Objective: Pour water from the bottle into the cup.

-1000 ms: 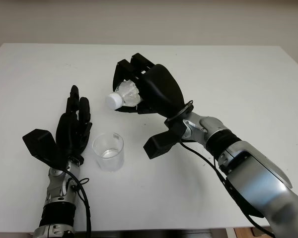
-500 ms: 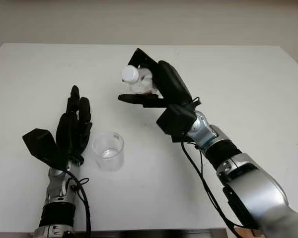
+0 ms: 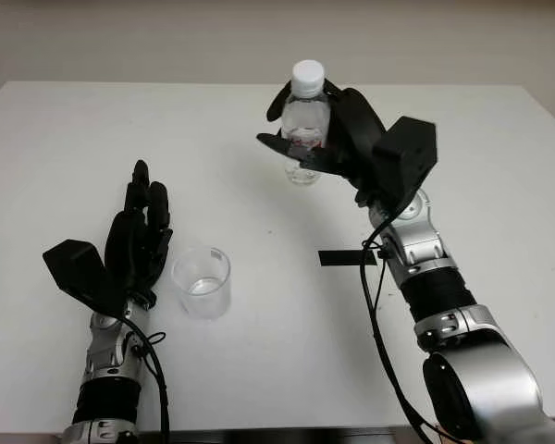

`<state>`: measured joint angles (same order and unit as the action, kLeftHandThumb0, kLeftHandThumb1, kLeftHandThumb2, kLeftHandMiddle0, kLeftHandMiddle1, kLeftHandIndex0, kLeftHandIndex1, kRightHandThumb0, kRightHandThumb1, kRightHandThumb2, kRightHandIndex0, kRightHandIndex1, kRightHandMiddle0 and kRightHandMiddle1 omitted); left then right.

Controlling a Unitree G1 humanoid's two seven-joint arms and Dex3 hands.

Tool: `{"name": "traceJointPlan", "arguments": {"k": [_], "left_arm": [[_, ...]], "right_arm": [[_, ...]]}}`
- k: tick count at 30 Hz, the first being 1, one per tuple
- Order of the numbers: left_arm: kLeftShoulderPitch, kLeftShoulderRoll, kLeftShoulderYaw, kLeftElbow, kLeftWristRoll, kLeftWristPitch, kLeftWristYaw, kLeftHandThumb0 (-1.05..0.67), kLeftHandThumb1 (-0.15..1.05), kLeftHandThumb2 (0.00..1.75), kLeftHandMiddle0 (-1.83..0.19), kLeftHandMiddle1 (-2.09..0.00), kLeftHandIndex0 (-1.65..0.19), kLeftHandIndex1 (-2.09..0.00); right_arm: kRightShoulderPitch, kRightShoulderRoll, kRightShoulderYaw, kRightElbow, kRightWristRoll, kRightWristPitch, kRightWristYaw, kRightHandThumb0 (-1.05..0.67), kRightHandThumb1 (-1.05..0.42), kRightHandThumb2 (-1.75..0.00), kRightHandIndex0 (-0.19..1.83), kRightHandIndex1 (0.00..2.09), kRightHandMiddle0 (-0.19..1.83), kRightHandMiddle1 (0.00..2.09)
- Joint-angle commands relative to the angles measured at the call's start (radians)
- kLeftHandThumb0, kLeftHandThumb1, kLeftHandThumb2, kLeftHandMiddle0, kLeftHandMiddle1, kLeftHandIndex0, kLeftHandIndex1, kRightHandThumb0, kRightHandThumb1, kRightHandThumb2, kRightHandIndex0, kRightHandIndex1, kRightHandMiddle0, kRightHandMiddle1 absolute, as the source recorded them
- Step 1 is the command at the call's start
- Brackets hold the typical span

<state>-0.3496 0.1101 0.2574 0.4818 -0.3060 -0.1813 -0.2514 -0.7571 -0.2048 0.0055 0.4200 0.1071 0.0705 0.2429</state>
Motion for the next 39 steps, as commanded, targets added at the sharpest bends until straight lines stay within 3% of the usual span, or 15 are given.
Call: {"name": "traceJointPlan", "arguments": {"k": [1,9,13,25,39], "left_arm": [[0.031,-0.009,-0.006,0.02,0.006,0.012,0.0,-0.7,1.05,0.56,0.16,-0.05,0.16,-0.06],[0.028,-0.007,-0.007,0.022,0.007,0.011,-0.005,-0.7,1.05,0.56,0.15,-0.06,0.15,-0.06],[0.032,-0.008,-0.004,0.017,0.002,0.013,-0.008,-0.7,1.05,0.55,0.14,-0.06,0.16,-0.05],[0.056,-0.009,0.0,-0.012,-0.006,0.026,-0.016,-0.7,1.05,0.56,0.17,-0.05,0.18,-0.05],[0.076,-0.008,-0.002,-0.036,-0.001,0.031,-0.011,-0.69,1.05,0.56,0.16,-0.06,0.18,-0.05]], "right_arm": [[0.02,-0.025,-0.032,-0.085,0.024,0.082,0.005,-0.37,-1.05,-0.37,1.42,2.09,1.01,2.09],[0.097,-0.047,-0.094,-0.212,0.069,0.277,0.014,-0.34,-1.05,-0.43,1.58,2.09,1.13,2.09],[0.12,-0.038,-0.115,-0.248,0.075,0.356,-0.018,-0.35,-1.05,-0.42,1.51,2.09,1.1,2.09],[0.209,-0.022,-0.102,-0.342,0.082,0.492,-0.061,-0.4,-1.05,-0.35,1.6,2.09,1.1,2.09],[0.335,-0.027,-0.062,-0.445,0.038,0.429,-0.027,-0.39,-1.05,-0.39,1.61,2.09,1.15,2.09]]}}
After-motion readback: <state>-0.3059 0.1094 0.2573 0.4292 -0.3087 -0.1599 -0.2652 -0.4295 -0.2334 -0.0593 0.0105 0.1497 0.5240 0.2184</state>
